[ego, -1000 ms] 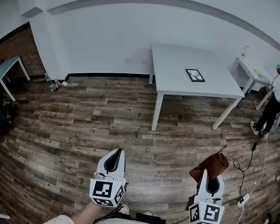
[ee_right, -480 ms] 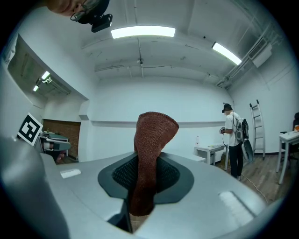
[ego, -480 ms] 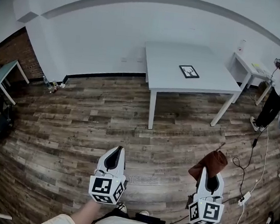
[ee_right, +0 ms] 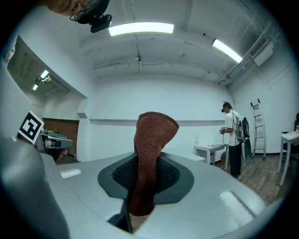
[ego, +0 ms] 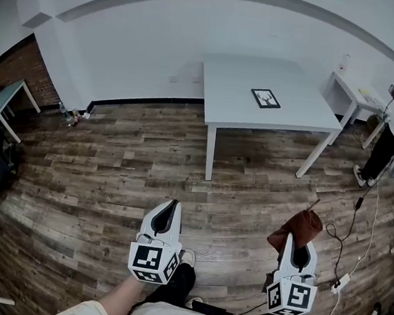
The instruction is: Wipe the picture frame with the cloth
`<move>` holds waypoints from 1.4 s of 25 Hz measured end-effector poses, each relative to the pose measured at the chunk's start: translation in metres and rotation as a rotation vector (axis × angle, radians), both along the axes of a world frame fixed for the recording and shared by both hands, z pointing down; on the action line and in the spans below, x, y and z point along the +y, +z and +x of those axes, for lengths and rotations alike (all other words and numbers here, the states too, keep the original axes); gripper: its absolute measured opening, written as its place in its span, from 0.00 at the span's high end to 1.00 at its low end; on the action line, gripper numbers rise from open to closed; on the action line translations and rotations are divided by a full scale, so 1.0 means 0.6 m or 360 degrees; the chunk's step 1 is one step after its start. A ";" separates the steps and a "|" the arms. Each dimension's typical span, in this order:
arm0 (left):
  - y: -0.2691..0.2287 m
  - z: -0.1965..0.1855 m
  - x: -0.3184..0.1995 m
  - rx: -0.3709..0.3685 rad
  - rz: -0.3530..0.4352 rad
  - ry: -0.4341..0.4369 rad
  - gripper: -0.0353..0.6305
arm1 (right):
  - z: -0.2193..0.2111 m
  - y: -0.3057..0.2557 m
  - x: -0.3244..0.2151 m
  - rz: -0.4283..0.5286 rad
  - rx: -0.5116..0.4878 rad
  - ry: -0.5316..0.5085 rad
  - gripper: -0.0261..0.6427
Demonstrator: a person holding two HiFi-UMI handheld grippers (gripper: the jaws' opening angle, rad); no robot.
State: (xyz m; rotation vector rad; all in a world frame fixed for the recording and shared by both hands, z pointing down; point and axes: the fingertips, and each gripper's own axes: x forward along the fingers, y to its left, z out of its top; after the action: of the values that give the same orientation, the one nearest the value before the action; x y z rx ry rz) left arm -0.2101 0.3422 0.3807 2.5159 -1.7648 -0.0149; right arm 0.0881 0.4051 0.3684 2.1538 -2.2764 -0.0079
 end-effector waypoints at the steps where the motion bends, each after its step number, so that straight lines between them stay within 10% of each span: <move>1: 0.003 0.006 -0.015 0.0002 -0.0001 0.0007 0.94 | 0.004 0.003 -0.013 -0.0005 0.0001 0.0005 0.81; 23: -0.024 0.043 -0.533 0.0019 0.0044 0.0115 0.94 | 0.025 -0.011 -0.510 -0.0026 0.0047 0.0099 0.81; 35: 0.000 0.174 -0.761 0.0025 0.0016 0.0116 0.94 | 0.163 0.018 -0.740 -0.0068 0.0057 0.0110 0.81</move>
State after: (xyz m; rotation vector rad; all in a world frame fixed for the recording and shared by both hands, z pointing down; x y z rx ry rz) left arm -0.1058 -0.1142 0.3809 2.5776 -1.6706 -0.0396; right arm 0.1859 -0.0389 0.3793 2.1918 -2.1618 0.0026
